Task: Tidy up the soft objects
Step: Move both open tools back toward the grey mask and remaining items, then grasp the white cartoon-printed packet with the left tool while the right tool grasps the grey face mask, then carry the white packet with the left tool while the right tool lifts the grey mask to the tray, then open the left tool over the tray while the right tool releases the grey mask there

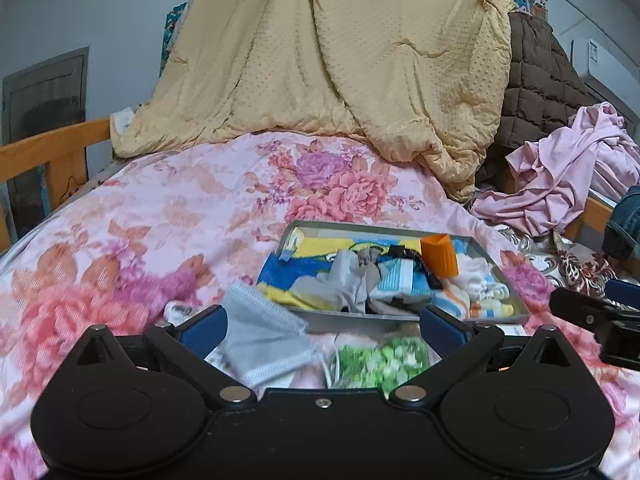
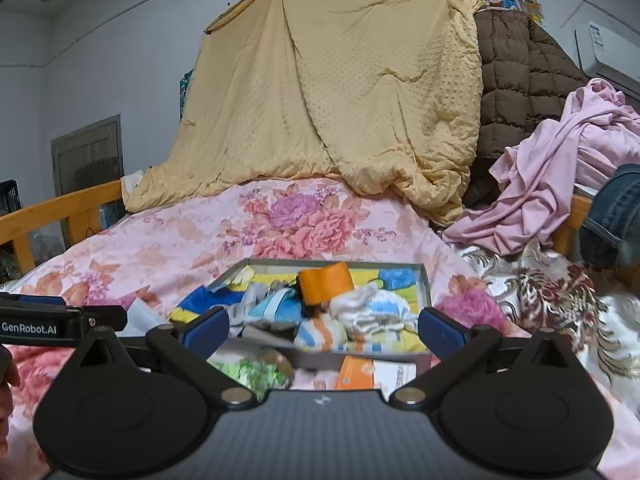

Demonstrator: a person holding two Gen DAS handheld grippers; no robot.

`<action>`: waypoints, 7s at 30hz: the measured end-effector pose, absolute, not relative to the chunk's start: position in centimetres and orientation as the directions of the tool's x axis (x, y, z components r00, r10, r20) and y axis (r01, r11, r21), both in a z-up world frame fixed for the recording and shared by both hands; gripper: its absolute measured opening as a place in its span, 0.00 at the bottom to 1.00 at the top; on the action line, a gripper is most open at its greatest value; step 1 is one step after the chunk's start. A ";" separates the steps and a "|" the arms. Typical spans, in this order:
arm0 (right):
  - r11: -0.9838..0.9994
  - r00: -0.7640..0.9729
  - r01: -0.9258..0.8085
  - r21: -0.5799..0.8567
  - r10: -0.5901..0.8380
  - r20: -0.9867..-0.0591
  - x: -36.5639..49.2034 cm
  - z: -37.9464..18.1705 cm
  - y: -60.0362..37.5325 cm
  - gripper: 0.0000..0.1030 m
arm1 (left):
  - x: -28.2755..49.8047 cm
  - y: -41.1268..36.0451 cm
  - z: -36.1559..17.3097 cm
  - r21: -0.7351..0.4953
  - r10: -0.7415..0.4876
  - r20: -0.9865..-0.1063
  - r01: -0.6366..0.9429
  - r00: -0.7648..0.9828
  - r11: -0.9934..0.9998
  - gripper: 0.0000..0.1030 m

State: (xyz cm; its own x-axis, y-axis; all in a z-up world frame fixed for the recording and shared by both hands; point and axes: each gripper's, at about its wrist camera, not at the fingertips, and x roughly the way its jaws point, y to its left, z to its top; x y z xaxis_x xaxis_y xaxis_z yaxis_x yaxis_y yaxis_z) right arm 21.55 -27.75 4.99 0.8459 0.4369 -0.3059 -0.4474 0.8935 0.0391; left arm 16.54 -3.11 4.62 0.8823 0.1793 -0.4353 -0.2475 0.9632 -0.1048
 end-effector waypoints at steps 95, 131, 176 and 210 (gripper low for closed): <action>0.671 0.594 -0.742 -0.006 0.653 -0.470 24.3 -3.8 -5.3 0.84 | 23.5 16.8 -2.7 -0.520 -0.019 -0.635 -0.409 0.773 0.750 0.76; 0.644 0.542 -0.763 0.056 0.685 -0.488 24.2 -3.7 -5.5 0.08 | 21.8 15.5 -2.6 -0.499 0.073 -0.557 -0.404 0.827 0.767 0.17; 0.829 0.834 -0.539 -0.153 0.499 -0.235 34.8 0.9 -13.8 0.03 | 34.5 4.9 1.0 -0.496 -0.012 -0.450 -0.239 0.893 0.835 0.12; 0.766 0.743 -0.630 -0.130 0.545 -0.388 33.7 -1.4 -11.6 0.40 | 33.0 6.9 -2.2 -0.409 0.034 -0.614 -0.355 0.788 0.841 0.29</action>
State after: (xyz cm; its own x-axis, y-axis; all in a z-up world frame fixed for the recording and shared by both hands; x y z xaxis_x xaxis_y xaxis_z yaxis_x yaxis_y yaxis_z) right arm 33.71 -11.62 -1.42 0.7433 0.5450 -0.3879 -0.6296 0.7659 -0.1302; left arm 32.97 6.86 -2.20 0.7884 0.0342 -0.6142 -0.3550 0.8408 -0.4088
